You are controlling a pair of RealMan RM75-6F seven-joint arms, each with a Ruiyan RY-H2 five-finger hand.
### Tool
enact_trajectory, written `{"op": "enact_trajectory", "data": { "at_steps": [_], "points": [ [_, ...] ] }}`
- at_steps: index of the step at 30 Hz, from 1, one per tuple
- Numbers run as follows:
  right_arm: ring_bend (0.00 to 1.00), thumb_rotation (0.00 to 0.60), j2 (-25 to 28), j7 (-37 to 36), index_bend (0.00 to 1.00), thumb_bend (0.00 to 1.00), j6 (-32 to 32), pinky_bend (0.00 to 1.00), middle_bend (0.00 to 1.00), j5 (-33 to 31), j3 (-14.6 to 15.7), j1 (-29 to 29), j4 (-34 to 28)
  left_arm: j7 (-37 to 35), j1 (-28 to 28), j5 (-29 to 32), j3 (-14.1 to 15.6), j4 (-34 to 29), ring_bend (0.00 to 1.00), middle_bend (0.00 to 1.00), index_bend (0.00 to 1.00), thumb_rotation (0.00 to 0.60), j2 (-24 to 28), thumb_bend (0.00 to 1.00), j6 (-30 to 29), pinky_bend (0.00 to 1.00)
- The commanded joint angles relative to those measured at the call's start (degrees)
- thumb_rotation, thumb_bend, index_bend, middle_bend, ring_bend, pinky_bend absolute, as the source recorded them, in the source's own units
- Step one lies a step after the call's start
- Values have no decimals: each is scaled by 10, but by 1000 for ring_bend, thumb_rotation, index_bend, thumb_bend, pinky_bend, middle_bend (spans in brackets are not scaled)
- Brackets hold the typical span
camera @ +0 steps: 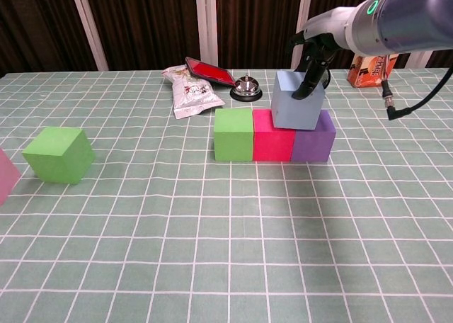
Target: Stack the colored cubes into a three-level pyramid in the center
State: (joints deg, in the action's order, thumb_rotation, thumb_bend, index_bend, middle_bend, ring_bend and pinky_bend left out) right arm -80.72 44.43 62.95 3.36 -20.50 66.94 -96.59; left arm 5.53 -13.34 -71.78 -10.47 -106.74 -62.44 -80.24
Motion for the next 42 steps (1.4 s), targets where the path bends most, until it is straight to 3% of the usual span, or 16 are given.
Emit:
{"op": "enact_trajectory", "data": {
  "at_steps": [1, 42],
  "points": [
    [297, 600, 0, 0, 0, 305, 0, 0, 426, 0, 1, 0, 0, 0, 0, 1, 0, 0, 0, 0, 0, 600, 0, 52, 0, 11],
    [296, 600, -3, 3, 0, 305, 11, 0, 426, 2, 6, -5, 3, -3, 0, 1, 0, -1, 0, 0, 0, 600, 1, 53, 1, 11]
  ]
}}
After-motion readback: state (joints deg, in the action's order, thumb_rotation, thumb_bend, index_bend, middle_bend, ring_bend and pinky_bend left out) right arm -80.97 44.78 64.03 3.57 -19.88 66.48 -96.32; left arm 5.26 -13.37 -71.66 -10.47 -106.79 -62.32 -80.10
